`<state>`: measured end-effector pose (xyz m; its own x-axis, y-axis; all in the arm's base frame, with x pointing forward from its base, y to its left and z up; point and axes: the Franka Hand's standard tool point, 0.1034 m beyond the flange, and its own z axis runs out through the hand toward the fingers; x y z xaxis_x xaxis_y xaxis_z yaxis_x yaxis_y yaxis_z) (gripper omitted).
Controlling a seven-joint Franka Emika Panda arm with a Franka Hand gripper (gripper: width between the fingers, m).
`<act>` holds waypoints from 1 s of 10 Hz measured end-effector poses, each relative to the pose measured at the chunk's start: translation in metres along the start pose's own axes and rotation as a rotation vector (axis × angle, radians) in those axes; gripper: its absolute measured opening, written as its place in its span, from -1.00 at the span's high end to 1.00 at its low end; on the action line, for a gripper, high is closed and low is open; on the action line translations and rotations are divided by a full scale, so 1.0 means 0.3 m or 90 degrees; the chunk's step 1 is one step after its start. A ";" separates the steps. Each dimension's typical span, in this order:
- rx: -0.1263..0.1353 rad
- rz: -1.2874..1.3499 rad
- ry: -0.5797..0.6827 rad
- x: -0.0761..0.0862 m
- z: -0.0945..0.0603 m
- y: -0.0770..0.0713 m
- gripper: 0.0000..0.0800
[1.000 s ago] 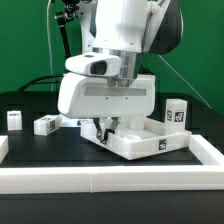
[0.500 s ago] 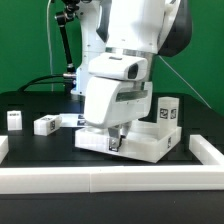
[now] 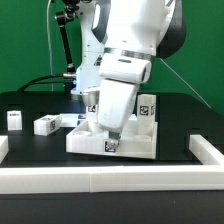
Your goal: Assemble square table
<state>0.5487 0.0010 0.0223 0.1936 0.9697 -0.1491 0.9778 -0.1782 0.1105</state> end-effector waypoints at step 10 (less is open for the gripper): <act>-0.015 -0.043 0.009 0.171 -0.013 0.120 0.83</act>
Offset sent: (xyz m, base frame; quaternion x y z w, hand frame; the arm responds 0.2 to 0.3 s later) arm 0.0468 0.0405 -0.0011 -0.0307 0.0285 -0.0568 0.9975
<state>0.5934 0.0450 0.0225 0.1258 0.9817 -0.1428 0.9863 -0.1083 0.1243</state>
